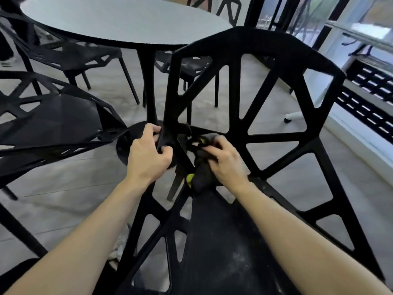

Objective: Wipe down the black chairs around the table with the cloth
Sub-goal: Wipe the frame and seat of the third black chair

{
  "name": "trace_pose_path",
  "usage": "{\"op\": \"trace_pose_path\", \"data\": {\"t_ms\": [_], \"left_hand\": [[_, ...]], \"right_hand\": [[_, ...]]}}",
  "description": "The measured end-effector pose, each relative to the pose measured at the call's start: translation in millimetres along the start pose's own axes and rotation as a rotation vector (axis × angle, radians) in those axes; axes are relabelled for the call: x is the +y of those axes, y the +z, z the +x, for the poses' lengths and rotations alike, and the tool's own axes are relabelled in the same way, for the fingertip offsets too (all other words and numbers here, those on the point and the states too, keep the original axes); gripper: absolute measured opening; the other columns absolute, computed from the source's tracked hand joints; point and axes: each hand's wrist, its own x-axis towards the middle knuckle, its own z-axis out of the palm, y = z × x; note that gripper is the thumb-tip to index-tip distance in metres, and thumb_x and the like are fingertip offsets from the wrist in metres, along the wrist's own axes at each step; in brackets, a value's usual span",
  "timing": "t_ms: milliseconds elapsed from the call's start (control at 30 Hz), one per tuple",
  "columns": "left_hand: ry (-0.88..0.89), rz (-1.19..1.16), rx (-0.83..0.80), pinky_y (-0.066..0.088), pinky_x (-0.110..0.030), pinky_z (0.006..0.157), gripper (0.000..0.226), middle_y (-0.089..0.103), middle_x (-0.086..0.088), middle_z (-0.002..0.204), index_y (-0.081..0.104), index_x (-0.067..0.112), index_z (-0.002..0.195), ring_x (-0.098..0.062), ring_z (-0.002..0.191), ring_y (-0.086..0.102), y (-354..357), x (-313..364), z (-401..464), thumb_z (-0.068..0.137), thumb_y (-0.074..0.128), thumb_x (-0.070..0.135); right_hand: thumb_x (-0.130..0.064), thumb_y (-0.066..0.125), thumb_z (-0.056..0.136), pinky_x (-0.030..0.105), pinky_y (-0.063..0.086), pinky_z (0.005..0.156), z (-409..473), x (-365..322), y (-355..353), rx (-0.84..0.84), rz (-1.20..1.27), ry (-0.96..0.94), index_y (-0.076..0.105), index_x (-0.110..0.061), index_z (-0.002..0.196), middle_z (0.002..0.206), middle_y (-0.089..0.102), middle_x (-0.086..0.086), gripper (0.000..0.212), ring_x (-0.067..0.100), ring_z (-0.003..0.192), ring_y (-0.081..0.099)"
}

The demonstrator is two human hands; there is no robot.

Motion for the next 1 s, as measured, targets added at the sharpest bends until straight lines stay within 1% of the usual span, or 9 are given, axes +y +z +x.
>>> {"op": "trace_pose_path", "data": {"t_ms": [100, 267, 433, 500, 633, 700, 800, 867, 1000], "left_hand": [[-0.008, 0.003, 0.015, 0.061, -0.045, 0.072, 0.032, 0.078, 0.010, 0.086, 0.056, 0.022, 0.120, -0.016, 0.072, 0.071, 2, 3, 2, 0.091, 0.066, 0.014], [-0.031, 0.020, 0.020, 0.059, -0.037, 0.071, 0.032, 0.078, 0.014, 0.086, 0.057, 0.022, 0.120, -0.012, 0.074, 0.070, 4, 4, 1, 0.091, 0.067, 0.015], [-0.028, 0.019, 0.017, 0.057, -0.037, 0.067, 0.029, 0.077, 0.011, 0.080, 0.056, 0.023, 0.116, -0.013, 0.067, 0.067, 3, 6, 4, 0.090, 0.065, 0.014], [-0.031, 0.018, 0.014, 0.058, -0.038, 0.069, 0.031, 0.077, 0.012, 0.081, 0.057, 0.022, 0.118, -0.013, 0.068, 0.068, 3, 6, 4, 0.090, 0.065, 0.015], [-0.032, 0.009, 0.016, 0.061, -0.041, 0.077, 0.035, 0.078, 0.013, 0.087, 0.058, 0.020, 0.124, -0.017, 0.078, 0.073, 4, 5, 2, 0.091, 0.068, 0.014], [-0.040, 0.002, 0.017, 0.061, -0.043, 0.079, 0.035, 0.078, 0.013, 0.086, 0.059, 0.020, 0.124, -0.017, 0.078, 0.073, 4, 5, 2, 0.090, 0.068, 0.014], [-0.040, -0.008, 0.013, 0.061, -0.046, 0.079, 0.035, 0.078, 0.014, 0.086, 0.059, 0.022, 0.122, -0.018, 0.078, 0.072, 3, 7, 3, 0.090, 0.069, 0.013], [-0.038, -0.016, -0.004, 0.061, -0.047, 0.077, 0.035, 0.078, 0.018, 0.089, 0.059, 0.024, 0.122, -0.018, 0.076, 0.073, 1, 8, 3, 0.090, 0.069, 0.013], [-0.041, -0.126, -0.153, 0.065, -0.052, 0.076, 0.039, 0.080, 0.020, 0.107, 0.059, 0.036, 0.124, -0.020, 0.083, 0.079, -12, 0, 6, 0.088, 0.065, 0.021]], "right_hand": [[-0.001, 0.068, 0.089, 0.043, 0.055, 0.095, -14, 25, -30, 0.088, -0.033, 0.138, 0.074, -0.015, 0.130, 0.120, 0.059, 0.005, 0.044, 0.024, 0.106, 0.063], [-0.004, 0.062, 0.096, 0.007, 0.045, 0.086, 21, 31, -55, 0.533, -0.022, 0.426, 0.068, -0.017, 0.134, 0.119, 0.056, 0.005, 0.041, 0.008, 0.094, 0.055], [-0.012, 0.065, 0.091, 0.052, 0.056, 0.093, -44, 3, 28, 0.007, 0.032, 0.599, 0.062, -0.033, 0.124, 0.128, 0.051, 0.000, 0.039, 0.030, 0.110, 0.061], [-0.016, 0.066, 0.092, 0.040, 0.054, 0.095, -52, 5, 24, -0.040, 0.077, 0.570, 0.067, -0.035, 0.125, 0.119, 0.056, -0.004, 0.037, 0.024, 0.107, 0.063], [-0.009, 0.067, 0.098, -0.002, 0.036, 0.085, -23, 29, -19, 0.463, 0.102, 0.707, 0.072, -0.018, 0.128, 0.116, 0.062, -0.001, 0.033, 0.003, 0.095, 0.057], [-0.007, 0.065, 0.098, 0.008, 0.045, 0.095, -16, 21, -8, 0.531, 0.134, 0.733, 0.071, -0.014, 0.129, 0.123, 0.062, 0.004, 0.033, 0.012, 0.106, 0.062], [-0.006, 0.065, 0.096, 0.032, 0.050, 0.105, -38, -15, 45, 0.069, 0.200, 0.586, 0.071, -0.015, 0.133, 0.124, 0.058, 0.000, 0.039, 0.023, 0.113, 0.064], [-0.012, 0.065, 0.096, 0.030, 0.050, 0.099, -40, -23, 49, -0.118, 0.184, 0.538, 0.072, -0.023, 0.135, 0.116, 0.054, -0.006, 0.042, 0.021, 0.109, 0.064], [-0.015, 0.066, 0.092, 0.023, 0.050, 0.085, 6, -37, 2, 0.147, 0.197, 0.520, 0.077, -0.024, 0.122, 0.105, 0.057, -0.004, 0.033, 0.010, 0.094, 0.060]]}}
